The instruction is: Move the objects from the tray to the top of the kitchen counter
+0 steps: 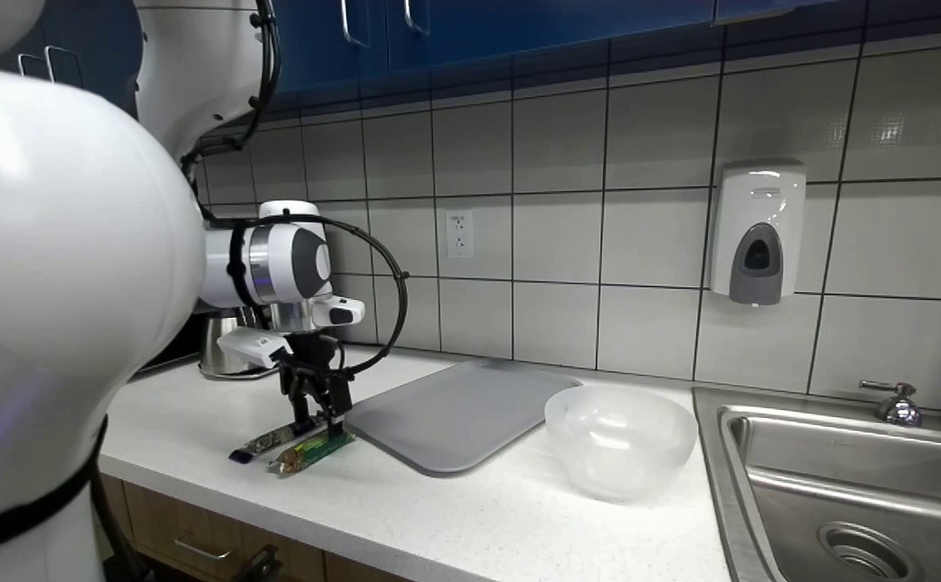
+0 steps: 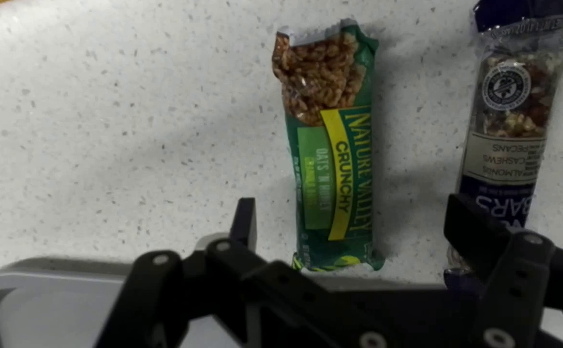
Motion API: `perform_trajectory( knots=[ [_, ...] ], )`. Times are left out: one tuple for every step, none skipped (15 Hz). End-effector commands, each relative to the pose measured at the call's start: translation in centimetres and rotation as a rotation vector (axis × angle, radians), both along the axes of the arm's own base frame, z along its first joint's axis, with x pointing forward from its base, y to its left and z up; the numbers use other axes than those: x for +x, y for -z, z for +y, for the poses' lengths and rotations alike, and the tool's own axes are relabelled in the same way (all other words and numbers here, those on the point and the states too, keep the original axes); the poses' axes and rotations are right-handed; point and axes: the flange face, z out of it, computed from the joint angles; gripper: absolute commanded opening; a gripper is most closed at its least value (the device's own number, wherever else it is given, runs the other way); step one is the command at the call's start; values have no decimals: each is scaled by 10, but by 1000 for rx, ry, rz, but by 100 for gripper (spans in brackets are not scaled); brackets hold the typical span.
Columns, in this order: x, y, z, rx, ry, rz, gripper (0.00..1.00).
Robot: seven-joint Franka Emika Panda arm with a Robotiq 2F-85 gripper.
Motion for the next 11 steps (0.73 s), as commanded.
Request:
perform_trajectory(
  knots=[
    [0,-21,-3,31,18,-39,100],
    [0,-25,-3,38,19,-46,100],
    [0,-29,-3,42,21,-53,100],
    [0,-33,-3,45,19,-61,100],
    [0,-36,-3,47,18,-67,100],
    [6,-22,1,29,18,-44,100],
    [6,-25,2,32,18,-50,100],
    [6,-28,1,33,18,-53,100],
    [6,-29,1,34,18,-55,100],
    [6,-29,1,34,18,-55,100],
    [5,-29,1,33,18,-54,100]
  ],
)
